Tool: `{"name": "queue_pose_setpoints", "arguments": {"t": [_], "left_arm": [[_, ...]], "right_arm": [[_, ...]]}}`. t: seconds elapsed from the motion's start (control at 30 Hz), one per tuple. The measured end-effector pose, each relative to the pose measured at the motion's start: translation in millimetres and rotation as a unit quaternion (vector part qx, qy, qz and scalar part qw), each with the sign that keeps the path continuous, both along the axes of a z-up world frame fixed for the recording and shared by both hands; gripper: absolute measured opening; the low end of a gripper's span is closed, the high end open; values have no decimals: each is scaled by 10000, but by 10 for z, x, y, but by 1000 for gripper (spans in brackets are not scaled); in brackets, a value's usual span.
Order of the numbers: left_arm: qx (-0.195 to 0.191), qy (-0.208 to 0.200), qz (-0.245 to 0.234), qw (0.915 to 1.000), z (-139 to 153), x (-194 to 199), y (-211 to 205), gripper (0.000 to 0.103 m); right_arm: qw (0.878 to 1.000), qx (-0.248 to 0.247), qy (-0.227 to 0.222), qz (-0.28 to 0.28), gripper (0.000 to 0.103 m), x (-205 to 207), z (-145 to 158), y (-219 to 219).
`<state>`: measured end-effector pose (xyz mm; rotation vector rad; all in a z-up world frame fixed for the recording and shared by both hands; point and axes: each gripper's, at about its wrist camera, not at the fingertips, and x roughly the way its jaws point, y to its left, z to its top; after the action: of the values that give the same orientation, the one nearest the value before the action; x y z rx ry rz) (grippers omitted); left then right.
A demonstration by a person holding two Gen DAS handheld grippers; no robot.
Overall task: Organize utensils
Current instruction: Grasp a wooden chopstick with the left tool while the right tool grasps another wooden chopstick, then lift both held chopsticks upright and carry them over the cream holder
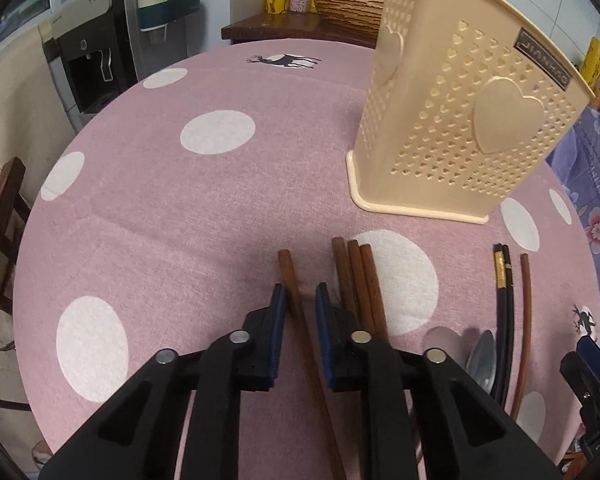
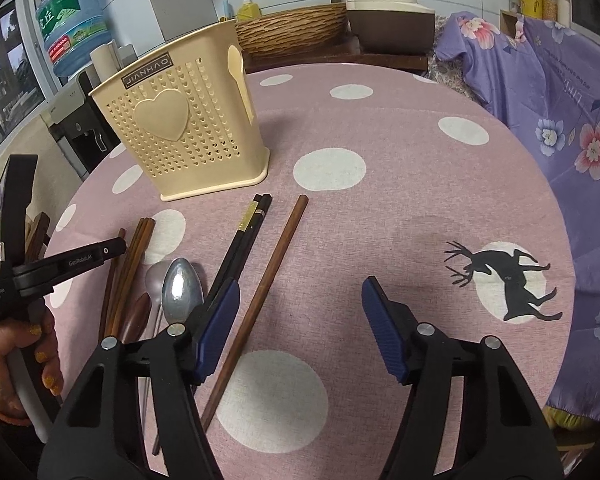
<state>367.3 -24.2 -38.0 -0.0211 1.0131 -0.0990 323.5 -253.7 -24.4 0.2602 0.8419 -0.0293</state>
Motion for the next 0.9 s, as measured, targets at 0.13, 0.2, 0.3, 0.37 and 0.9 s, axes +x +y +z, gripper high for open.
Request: {"name": "queue_pose_setpoints", "arguments": {"t": [0.13, 0.2, 0.3, 0.37, 0.9], "left_arm": [[134, -61, 8, 9999, -7, 47, -9, 11], [222, -85, 13, 9997, -14, 33, -28, 11], [329, -134, 25, 9994, -19, 20, -63, 11], [385, -165, 30, 9991, -22, 19, -76, 11], [563, -201, 16, 9982, -28, 57, -180, 9]], "right_arm": [[9997, 136, 139, -121, 55, 140, -33, -14], [9991, 294, 257, -182, 50, 237, -75, -20], [9982, 357, 405, -251, 43, 379, -128, 26], [9982, 278, 446, -284, 38, 460, -142, 87], [9966, -321, 599, -458, 10, 837, -187, 297]]}}
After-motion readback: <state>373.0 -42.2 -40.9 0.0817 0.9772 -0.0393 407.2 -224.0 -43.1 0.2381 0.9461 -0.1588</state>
